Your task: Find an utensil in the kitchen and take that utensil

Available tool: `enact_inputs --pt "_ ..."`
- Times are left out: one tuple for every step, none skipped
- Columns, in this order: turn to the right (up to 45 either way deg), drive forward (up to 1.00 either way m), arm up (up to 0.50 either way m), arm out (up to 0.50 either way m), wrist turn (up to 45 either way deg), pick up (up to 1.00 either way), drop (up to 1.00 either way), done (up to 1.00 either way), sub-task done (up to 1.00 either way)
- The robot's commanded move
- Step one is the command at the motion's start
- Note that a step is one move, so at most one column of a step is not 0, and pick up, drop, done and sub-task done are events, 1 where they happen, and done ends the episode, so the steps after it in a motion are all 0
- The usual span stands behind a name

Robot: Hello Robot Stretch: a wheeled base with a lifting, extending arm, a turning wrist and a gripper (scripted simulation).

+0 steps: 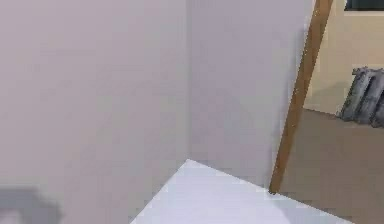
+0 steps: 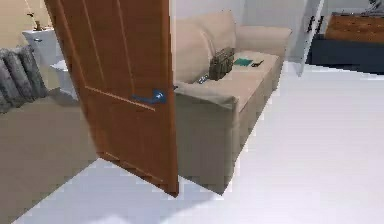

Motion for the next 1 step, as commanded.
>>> enact_inputs --pt "45.0 0.0 0.0 0.0 0.0 0.0 0.0 0.0 0.0"
